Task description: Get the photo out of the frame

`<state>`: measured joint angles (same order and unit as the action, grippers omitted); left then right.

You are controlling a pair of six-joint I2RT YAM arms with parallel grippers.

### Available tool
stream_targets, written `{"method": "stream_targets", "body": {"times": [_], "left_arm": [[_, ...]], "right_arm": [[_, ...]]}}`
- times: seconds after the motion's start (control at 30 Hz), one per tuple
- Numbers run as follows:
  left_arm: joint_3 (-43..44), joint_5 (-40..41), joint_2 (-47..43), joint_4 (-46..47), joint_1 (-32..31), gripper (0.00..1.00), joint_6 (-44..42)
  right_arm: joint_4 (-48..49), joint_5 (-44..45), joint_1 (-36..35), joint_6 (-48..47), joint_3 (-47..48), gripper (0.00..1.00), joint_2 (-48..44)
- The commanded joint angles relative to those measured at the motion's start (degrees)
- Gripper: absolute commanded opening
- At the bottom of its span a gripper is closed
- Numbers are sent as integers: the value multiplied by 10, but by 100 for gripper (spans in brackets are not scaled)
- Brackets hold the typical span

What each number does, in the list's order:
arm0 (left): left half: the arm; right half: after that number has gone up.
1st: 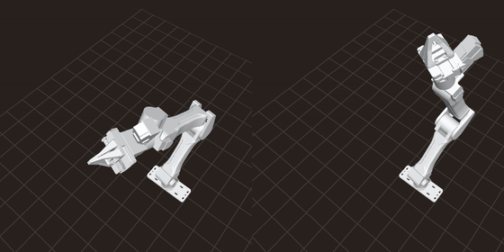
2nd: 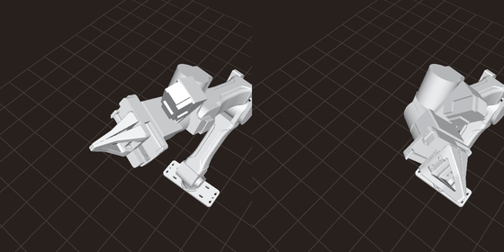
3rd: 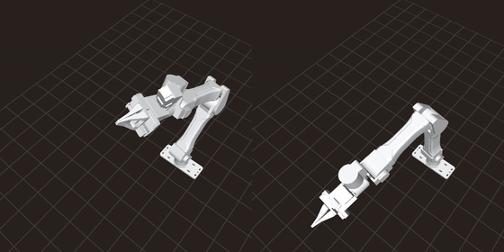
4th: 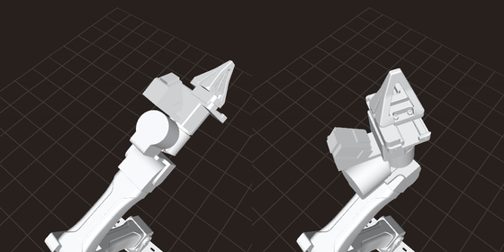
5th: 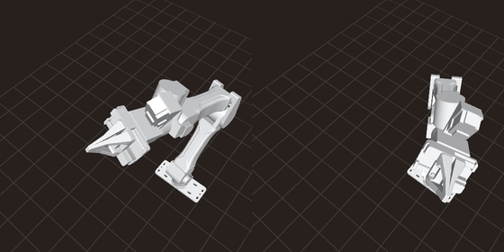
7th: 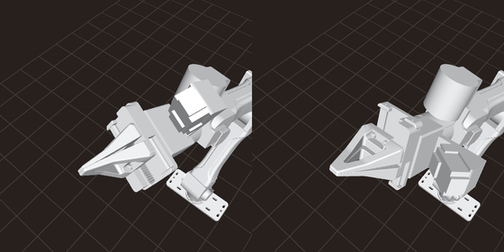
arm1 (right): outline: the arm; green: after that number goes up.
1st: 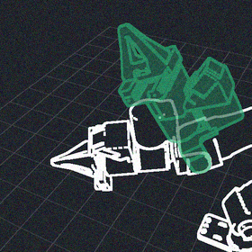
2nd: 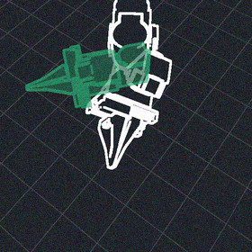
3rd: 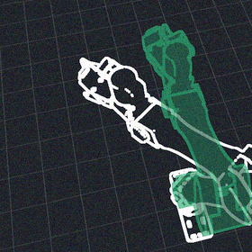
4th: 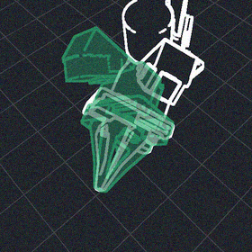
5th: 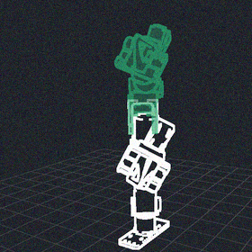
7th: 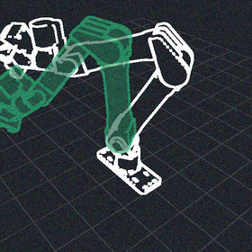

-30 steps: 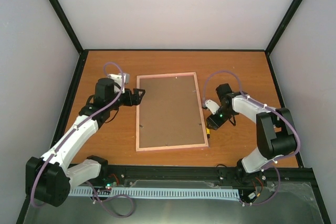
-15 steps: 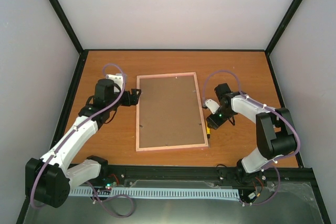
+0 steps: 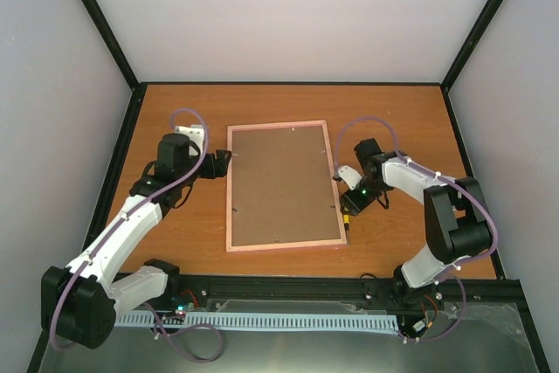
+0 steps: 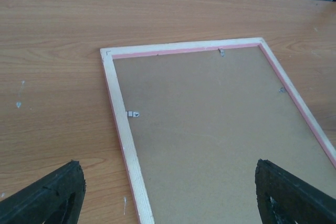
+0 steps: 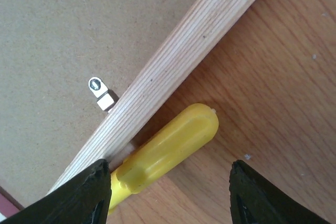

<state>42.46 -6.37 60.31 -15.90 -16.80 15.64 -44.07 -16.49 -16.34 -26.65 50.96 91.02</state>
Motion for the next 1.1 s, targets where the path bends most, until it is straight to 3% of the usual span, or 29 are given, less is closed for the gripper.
{"method": "stream_targets", "body": {"times": [0.0,0.33,0.6,0.77,1.07], "left_arm": [[-1,-9,-23,14,-2,87,-11],[4,22,-32,2,-1,87,-13],[10,23,-20,-2,-2,89,-14],[9,24,-21,-1,-2,90,-13],[8,25,-23,-1,-2,90,-12]], "right_arm": [[14,61,-11,13,-6,61,5],[39,149,-5,18,-29,61,2],[6,123,3,11,3,61,-37],[-22,7,2,-11,13,63,-66],[-10,22,1,21,42,58,15]]}}
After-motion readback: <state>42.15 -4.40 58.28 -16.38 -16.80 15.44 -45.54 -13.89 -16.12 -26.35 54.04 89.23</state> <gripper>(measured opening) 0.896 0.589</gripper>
